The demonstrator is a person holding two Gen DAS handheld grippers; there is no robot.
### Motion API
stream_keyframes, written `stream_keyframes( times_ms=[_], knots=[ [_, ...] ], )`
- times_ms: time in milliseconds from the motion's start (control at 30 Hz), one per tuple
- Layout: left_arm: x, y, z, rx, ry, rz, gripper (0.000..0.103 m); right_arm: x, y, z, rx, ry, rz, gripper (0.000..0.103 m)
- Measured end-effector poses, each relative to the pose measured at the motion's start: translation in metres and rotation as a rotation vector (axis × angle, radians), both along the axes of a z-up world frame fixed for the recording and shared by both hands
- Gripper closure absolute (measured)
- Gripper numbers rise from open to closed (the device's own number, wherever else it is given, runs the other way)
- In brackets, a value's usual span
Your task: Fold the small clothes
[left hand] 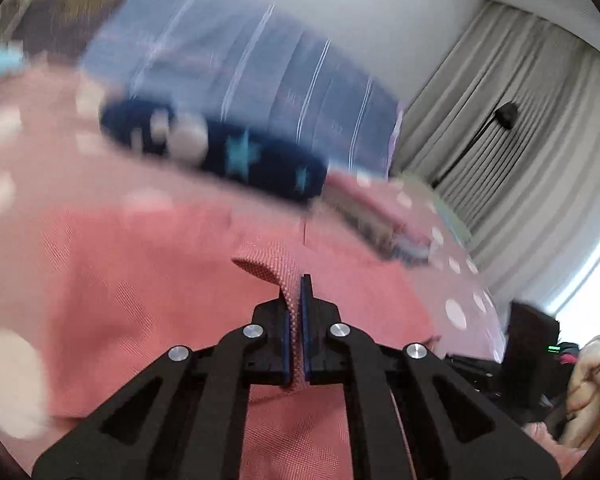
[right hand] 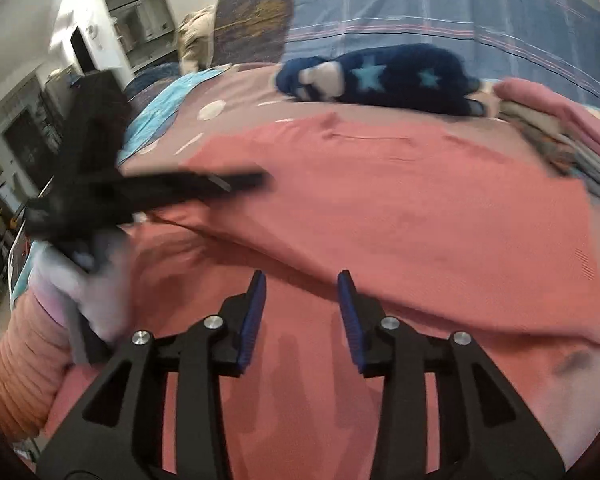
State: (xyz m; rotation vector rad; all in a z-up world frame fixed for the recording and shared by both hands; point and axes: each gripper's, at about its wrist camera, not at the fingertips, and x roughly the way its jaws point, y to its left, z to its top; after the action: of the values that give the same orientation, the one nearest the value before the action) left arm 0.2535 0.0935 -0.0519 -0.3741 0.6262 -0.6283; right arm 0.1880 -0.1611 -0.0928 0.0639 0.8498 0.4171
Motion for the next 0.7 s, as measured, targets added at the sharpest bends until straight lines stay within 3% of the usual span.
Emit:
stream_keyframes(
  times_ms=[167, 267, 400, 533, 600, 633, 667, 700],
  knots=[
    [-0.005, 0.035, 0.01, 0.033, -0.062, 0.085, 0.099, -0.002, -0.071, -0.023, 0.081, 0.061, -0.217, 0.063],
    [0.002, 0.049, -0.003, 0.048, -0.017, 0.125, 0.099, -0.001, -0.08, -0.028, 0.116, 0.069, -0.239, 0.069],
    [0.008, 0.061, -0.011, 0.035, 0.015, 0.146, 0.099, -0.004, -0.072, -0.028, 0.05, 0.039, -0.228, 0.067],
    [0.006, 0.057, -0.011, 0.03, 0.019, 0.125, 0.099, -0.004, -0.072, -0.027, 0.05, 0.032, -0.255, 0.068],
    [0.006, 0.051, -0.013, 0.055, 0.027, 0.121, 0.099, -0.001, -0.065, -0.024, 0.019, 0.027, -0.262, 0.068],
    [0.006, 0.048, -0.015, 0.077, 0.036, 0.124, 0.099, 0.002, -0.059, -0.023, -0.031, 0.028, -0.272, 0.063],
    [0.007, 0.045, -0.019, 0.115, 0.048, 0.137, 0.099, 0.004, -0.054, -0.023, -0.073, 0.027, -0.285, 0.058],
    [0.008, 0.04, -0.023, 0.209, 0.057, 0.177, 0.099, 0.009, -0.048, -0.023, -0.123, 0.028, -0.311, 0.058]
  ],
)
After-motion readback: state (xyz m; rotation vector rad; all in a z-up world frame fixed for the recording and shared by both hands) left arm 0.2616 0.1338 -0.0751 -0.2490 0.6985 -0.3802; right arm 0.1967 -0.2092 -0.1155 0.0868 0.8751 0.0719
